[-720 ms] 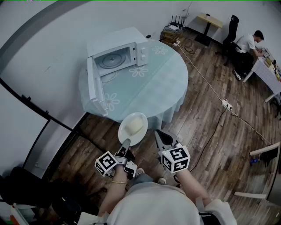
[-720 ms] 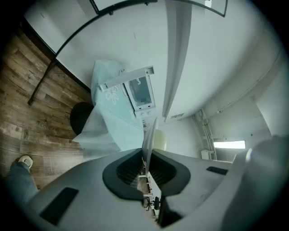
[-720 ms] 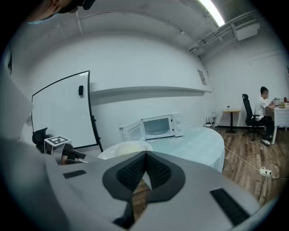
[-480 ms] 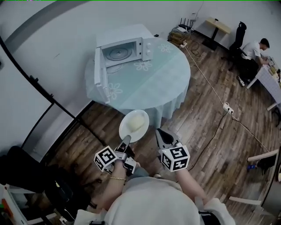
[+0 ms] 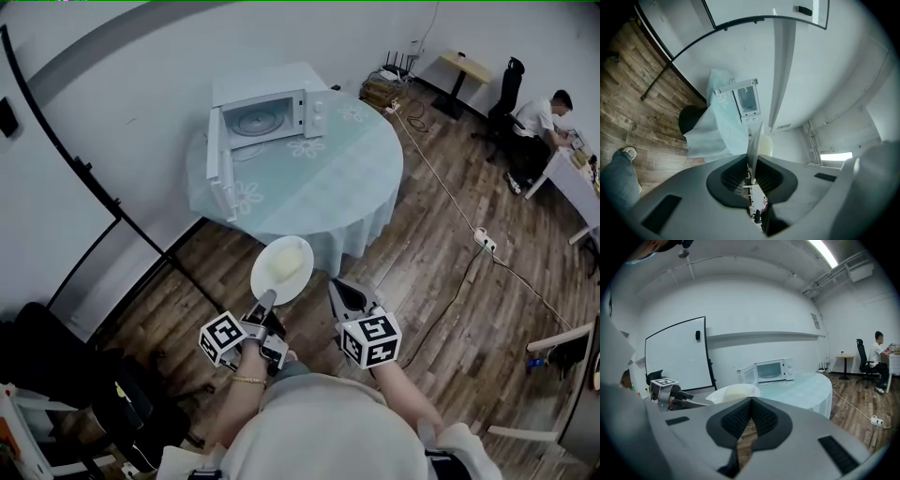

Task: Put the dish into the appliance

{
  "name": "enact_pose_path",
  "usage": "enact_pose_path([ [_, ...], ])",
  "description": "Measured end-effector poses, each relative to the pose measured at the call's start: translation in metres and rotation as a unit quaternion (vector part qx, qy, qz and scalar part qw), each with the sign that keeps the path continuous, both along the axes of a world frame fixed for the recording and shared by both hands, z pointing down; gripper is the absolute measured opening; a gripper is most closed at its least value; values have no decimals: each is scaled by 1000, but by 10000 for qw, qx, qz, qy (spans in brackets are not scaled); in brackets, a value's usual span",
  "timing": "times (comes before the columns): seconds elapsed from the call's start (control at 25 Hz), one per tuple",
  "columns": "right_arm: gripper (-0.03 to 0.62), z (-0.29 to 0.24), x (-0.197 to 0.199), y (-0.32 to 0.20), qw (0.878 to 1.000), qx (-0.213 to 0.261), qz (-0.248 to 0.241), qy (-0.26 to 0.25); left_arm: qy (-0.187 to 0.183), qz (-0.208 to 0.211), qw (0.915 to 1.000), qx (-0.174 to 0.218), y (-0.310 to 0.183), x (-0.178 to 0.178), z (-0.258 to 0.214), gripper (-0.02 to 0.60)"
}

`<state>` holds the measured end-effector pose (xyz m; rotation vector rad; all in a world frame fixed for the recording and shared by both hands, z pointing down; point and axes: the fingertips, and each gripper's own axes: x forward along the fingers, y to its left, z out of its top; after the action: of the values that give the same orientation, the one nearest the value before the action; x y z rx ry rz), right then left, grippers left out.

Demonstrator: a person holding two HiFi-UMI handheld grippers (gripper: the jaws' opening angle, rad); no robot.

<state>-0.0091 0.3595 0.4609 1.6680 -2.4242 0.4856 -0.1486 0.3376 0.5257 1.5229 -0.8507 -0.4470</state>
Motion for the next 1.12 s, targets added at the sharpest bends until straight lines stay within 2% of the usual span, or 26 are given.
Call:
enact_pose_path([
  [0.32, 5, 2, -9, -17, 9999, 11, 104, -135, 2, 54, 10000, -80, -21, -15, 2, 41],
  [1.12, 5, 3, -58, -122, 9991, -46, 409, -121, 230, 387, 9986, -267, -129, -54, 4, 41],
])
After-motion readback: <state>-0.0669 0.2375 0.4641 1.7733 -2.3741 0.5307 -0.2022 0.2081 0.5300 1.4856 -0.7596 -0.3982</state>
